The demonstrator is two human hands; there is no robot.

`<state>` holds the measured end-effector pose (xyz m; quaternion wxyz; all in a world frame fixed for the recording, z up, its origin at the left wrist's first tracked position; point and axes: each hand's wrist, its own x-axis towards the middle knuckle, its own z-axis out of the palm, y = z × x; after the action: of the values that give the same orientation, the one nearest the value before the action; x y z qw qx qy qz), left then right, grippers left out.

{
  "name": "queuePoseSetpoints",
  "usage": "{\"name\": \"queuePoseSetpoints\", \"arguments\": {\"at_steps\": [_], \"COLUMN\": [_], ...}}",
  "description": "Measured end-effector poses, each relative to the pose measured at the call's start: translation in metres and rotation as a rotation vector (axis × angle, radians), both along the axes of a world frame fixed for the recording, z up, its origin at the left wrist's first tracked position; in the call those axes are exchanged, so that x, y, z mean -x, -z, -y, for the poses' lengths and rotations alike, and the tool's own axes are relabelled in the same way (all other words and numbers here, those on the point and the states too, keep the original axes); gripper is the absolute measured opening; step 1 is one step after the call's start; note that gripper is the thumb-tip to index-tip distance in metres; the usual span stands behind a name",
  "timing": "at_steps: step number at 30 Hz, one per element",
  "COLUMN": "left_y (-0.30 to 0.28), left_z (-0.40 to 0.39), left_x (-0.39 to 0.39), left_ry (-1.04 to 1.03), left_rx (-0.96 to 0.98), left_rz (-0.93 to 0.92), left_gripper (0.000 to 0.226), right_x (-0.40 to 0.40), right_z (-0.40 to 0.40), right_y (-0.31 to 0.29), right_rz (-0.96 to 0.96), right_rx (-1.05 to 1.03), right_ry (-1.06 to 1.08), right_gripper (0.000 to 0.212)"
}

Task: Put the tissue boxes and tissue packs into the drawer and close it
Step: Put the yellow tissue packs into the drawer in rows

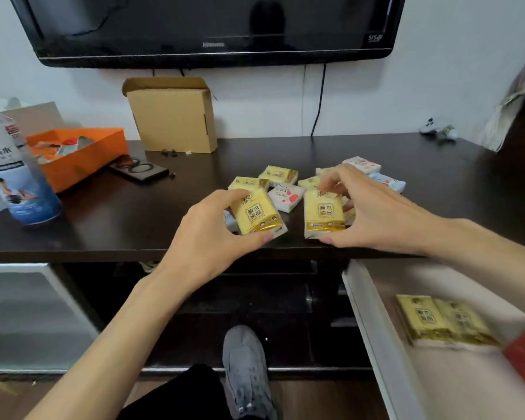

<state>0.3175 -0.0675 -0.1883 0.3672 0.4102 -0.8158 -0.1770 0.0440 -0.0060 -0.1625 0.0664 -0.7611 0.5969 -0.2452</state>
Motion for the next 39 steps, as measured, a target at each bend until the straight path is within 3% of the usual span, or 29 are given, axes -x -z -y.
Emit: {"name": "queuePoseSetpoints", "arguments": {"at_steps": [8, 15, 20, 26, 34, 36, 39], "left_y": [0.013, 0.036, 0.055, 0.073, 0.062, 0.057, 0.063], "left_z": [-0.050, -0.113, -0.138, -0.154, -0.146, -0.134, -0.121], "left_x": [0.065, 0.140, 0.179, 0.202, 0.205, 0.206, 0.206], "left_ry": [0.282, 0.543, 0.594, 0.626, 0.615, 0.581, 0.548], "left_rx": [-0.034, 0.102, 0.294, 0.402, 0.356, 0.312, 0.228], "left_rz": [0.208, 0.502, 0.653, 0.737, 0.790, 0.770, 0.833], "left_gripper": [0.079, 0.072, 0.069, 0.071, 0.067, 0.066, 0.092], "right_x": [0.083, 0.118, 0.129, 0.131, 0.137, 0.143, 0.148], "right_z": [-0.109, -0.177, -0.196, -0.195, -0.178, -0.170, -0.154], "right_y": [0.032, 0.064, 0.074, 0.075, 0.064, 0.063, 0.062], "right_rz": [0.058, -0.127, -0.513, -0.675, -0.526, -0.566, -0.600], "right_rx": [-0.173, -0.299, -0.310, -0.433, -0.393, -0.424, -0.551], "right_ry": [0.107, 0.159, 0.076, -0.003, 0.082, 0.107, 0.093], "right_gripper": [0.063, 0.068, 0.072, 0.079, 0.064, 0.075, 0.097]}}
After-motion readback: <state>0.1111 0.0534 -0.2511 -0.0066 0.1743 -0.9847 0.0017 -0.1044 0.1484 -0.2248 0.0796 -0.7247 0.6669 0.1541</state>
